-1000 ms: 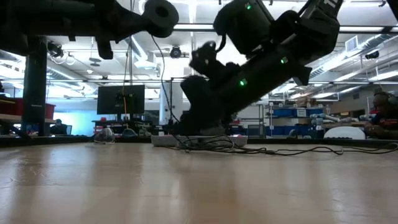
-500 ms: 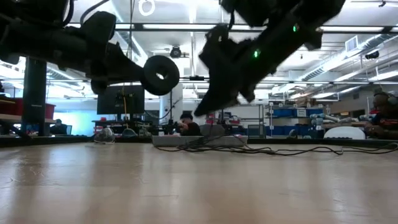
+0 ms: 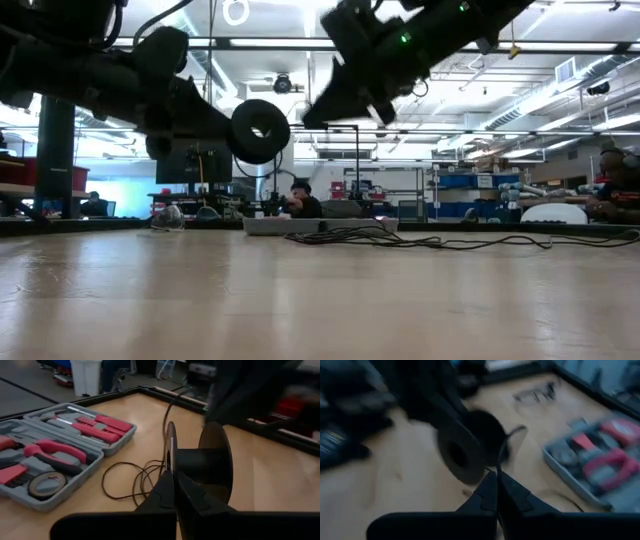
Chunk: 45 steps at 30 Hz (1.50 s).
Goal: Coil cords
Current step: Coil the black wire onto the black spool
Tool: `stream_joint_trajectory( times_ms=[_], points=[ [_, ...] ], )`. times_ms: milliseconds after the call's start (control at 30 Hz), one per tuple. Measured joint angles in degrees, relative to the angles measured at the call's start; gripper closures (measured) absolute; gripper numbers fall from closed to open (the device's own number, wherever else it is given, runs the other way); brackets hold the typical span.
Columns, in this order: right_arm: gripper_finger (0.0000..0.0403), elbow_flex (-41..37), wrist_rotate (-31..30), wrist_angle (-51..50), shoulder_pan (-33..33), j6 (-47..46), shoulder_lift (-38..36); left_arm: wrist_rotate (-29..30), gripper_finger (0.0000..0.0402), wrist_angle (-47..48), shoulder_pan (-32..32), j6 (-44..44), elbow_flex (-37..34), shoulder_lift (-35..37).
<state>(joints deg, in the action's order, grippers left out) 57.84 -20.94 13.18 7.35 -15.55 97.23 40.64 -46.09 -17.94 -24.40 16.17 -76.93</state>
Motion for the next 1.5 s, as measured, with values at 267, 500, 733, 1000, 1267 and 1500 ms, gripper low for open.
stream_joint_trajectory(
  times_ms=[267, 500, 733, 1000, 1267, 1500],
  points=[
    [0.0403, 0.02, 4.38, 4.55, -0.02, 1.74, 0.07, 4.9, 0.0401, -0.21, 2.11, 0.39, 6.24, -6.26],
    [0.0403, 0.02, 5.56, 3.25, 0.85, 4.12, 0.09, 6.14, 0.0401, -0.49, 5.04, 1.85, 10.79, -8.84],
    [0.0403, 0.02, 5.74, 2.46, 0.37, 4.12, 0.13, 0.05, 0.0401, -0.76, 6.82, 4.49, 14.97, -8.76],
    [0.0399, 0.02, 5.29, -3.37, 0.31, 1.51, 0.13, -1.74, 0.0401, -3.52, 6.82, 4.67, 16.3, -8.74],
    [0.0394, -2.47, 3.62, -6.57, 0.81, -0.95, 0.15, -1.63, 0.0401, -4.09, 6.56, 6.12, 16.3, -8.5],
    [0.0379, -7.39, 3.62, -6.53, 2.29, -6.14, 0.15, 5.22, 0.0401, -7.42, 4.86, 7.63, 13.59, -8.5]
  ],
)
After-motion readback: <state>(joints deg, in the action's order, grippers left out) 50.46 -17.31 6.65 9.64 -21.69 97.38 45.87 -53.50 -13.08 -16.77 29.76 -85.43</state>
